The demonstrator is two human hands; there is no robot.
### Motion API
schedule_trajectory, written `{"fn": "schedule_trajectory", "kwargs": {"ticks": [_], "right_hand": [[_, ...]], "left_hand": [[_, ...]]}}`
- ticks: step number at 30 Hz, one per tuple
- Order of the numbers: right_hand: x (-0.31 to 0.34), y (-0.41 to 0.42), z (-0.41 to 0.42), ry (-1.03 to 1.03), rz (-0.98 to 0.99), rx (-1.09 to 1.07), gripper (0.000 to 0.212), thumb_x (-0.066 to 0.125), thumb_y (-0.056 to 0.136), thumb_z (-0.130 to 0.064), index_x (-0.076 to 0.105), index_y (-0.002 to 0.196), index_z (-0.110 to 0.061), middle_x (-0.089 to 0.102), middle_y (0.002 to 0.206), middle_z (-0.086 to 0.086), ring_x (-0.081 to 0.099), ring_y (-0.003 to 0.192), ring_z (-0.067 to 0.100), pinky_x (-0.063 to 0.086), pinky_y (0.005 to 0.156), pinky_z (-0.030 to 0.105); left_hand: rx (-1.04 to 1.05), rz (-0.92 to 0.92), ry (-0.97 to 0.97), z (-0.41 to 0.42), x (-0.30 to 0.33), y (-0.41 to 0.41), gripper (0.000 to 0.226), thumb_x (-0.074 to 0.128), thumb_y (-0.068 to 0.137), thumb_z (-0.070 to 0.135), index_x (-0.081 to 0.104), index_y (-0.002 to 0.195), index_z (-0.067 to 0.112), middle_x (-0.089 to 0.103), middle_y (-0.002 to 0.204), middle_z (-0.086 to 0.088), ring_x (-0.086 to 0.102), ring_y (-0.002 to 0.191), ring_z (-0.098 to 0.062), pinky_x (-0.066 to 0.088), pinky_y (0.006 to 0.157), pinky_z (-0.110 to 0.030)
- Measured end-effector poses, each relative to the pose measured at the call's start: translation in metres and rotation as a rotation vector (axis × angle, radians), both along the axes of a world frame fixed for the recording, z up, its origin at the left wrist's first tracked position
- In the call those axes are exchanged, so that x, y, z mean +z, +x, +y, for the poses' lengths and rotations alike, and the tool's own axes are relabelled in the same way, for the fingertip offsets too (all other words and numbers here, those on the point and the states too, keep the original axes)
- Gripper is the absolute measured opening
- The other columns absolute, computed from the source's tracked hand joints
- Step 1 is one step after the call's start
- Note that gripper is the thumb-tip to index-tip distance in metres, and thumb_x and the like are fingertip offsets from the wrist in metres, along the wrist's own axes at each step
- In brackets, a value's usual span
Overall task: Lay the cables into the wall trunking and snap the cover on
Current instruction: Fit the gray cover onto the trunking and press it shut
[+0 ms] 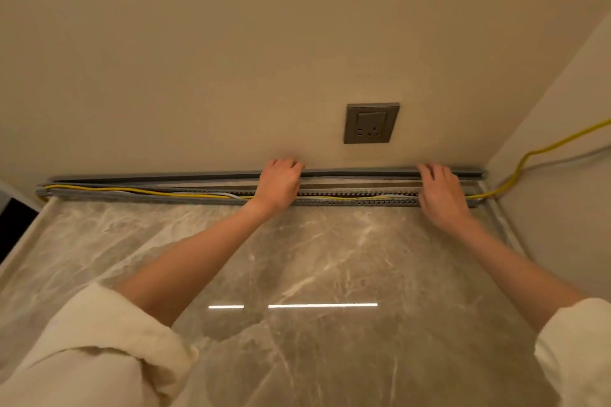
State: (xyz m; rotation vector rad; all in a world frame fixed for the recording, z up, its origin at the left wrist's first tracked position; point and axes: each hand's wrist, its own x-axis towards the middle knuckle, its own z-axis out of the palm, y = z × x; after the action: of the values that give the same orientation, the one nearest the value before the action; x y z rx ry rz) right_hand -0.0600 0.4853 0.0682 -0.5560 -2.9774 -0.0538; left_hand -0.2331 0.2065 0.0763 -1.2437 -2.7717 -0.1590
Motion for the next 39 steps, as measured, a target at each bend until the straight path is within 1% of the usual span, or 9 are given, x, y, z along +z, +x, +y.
{"fn": "schedule_trajectory", "kwargs": {"ticks": [8, 14, 20, 23, 26, 28, 31, 34, 39], "right_hand": [[-0.003, -0.006, 0.043, 0.097, -0.113, -0.078, 0.041, 0.061, 0.081, -0.002, 0.05, 0.119, 0.005, 0.052, 0.117, 0.024, 0.046, 0.11, 0.039, 0.034, 0.098, 0.044], [-0.014, -0.012, 0.051, 0.068, -0.037, -0.039, 0.03, 0.059, 0.075, 0.01, 0.057, 0.105, 0.007, 0.059, 0.103, 0.026, 0.052, 0.098, 0.039, 0.039, 0.089, 0.047], [-0.019, -0.013, 0.056, 0.02, 0.07, 0.0, 0.029, 0.058, 0.062, 0.021, 0.055, 0.084, 0.002, 0.059, 0.082, 0.024, 0.057, 0.08, 0.038, 0.044, 0.073, 0.043], [-0.021, -0.009, 0.056, -0.006, 0.107, 0.073, 0.029, 0.055, 0.063, 0.022, 0.05, 0.078, -0.002, 0.057, 0.073, 0.02, 0.057, 0.069, 0.036, 0.044, 0.068, 0.04], [-0.026, -0.007, 0.053, -0.07, 0.168, 0.096, 0.023, 0.054, 0.074, 0.017, 0.049, 0.083, -0.003, 0.059, 0.075, 0.019, 0.058, 0.07, 0.036, 0.044, 0.071, 0.04], [-0.029, -0.006, 0.054, -0.141, 0.22, 0.1, 0.016, 0.053, 0.082, 0.008, 0.05, 0.095, -0.001, 0.062, 0.084, 0.019, 0.06, 0.08, 0.035, 0.044, 0.08, 0.042], [-0.032, -0.002, 0.054, -0.266, 0.212, 0.122, 0.026, 0.054, 0.088, -0.006, 0.048, 0.113, -0.004, 0.062, 0.104, 0.017, 0.058, 0.099, 0.032, 0.04, 0.096, 0.044], [-0.036, 0.005, 0.056, -0.311, 0.181, 0.154, 0.034, 0.059, 0.09, -0.02, 0.049, 0.119, -0.006, 0.058, 0.112, 0.015, 0.053, 0.106, 0.031, 0.04, 0.096, 0.044], [-0.038, 0.014, 0.057, -0.359, 0.164, 0.203, 0.039, 0.066, 0.086, -0.029, 0.058, 0.118, -0.008, 0.052, 0.102, 0.011, 0.049, 0.099, 0.027, 0.039, 0.088, 0.04]], "left_hand": [[0.079, 0.11, -0.034, 0.028, -0.017, 0.004, 0.019, 0.051, 0.086, 0.013, 0.06, 0.103, 0.008, 0.064, 0.102, -0.013, 0.057, 0.097, -0.032, 0.042, 0.093, -0.041], [0.065, 0.186, -0.063, 0.026, -0.024, 0.007, 0.021, 0.055, 0.086, 0.011, 0.06, 0.106, 0.008, 0.063, 0.101, -0.013, 0.057, 0.094, -0.031, 0.045, 0.091, -0.041], [0.046, 0.22, -0.183, 0.019, -0.019, 0.003, 0.025, 0.059, 0.076, 0.001, 0.06, 0.101, 0.004, 0.062, 0.095, -0.016, 0.058, 0.089, -0.034, 0.048, 0.083, -0.041], [0.051, 0.22, -0.242, 0.015, -0.012, 0.004, 0.024, 0.068, 0.066, -0.005, 0.059, 0.086, 0.005, 0.063, 0.082, -0.014, 0.061, 0.075, -0.033, 0.051, 0.068, -0.035], [0.061, 0.203, -0.251, 0.008, -0.004, 0.003, 0.036, 0.073, 0.053, -0.01, 0.055, 0.081, 0.005, 0.063, 0.071, -0.013, 0.062, 0.063, -0.033, 0.048, 0.051, -0.032], [0.026, 0.165, -0.248, 0.003, -0.002, 0.002, 0.04, 0.07, 0.055, -0.013, 0.053, 0.088, 0.002, 0.063, 0.075, -0.016, 0.061, 0.067, -0.037, 0.048, 0.052, -0.036], [0.059, 0.153, -0.228, -0.007, 0.003, 0.004, 0.033, 0.069, 0.062, -0.011, 0.051, 0.086, 0.001, 0.061, 0.072, -0.018, 0.059, 0.063, -0.038, 0.048, 0.053, -0.038], [0.072, 0.06, -0.067, -0.017, -0.002, 0.003, 0.013, 0.055, 0.079, -0.003, 0.047, 0.09, -0.001, 0.056, 0.083, -0.024, 0.053, 0.076, -0.04, 0.044, 0.068, -0.047], [0.131, -0.016, -0.017, -0.028, -0.015, -0.003, 0.021, 0.052, 0.081, 0.004, 0.047, 0.101, -0.001, 0.051, 0.099, -0.024, 0.048, 0.092, -0.039, 0.04, 0.083, -0.048]]}}
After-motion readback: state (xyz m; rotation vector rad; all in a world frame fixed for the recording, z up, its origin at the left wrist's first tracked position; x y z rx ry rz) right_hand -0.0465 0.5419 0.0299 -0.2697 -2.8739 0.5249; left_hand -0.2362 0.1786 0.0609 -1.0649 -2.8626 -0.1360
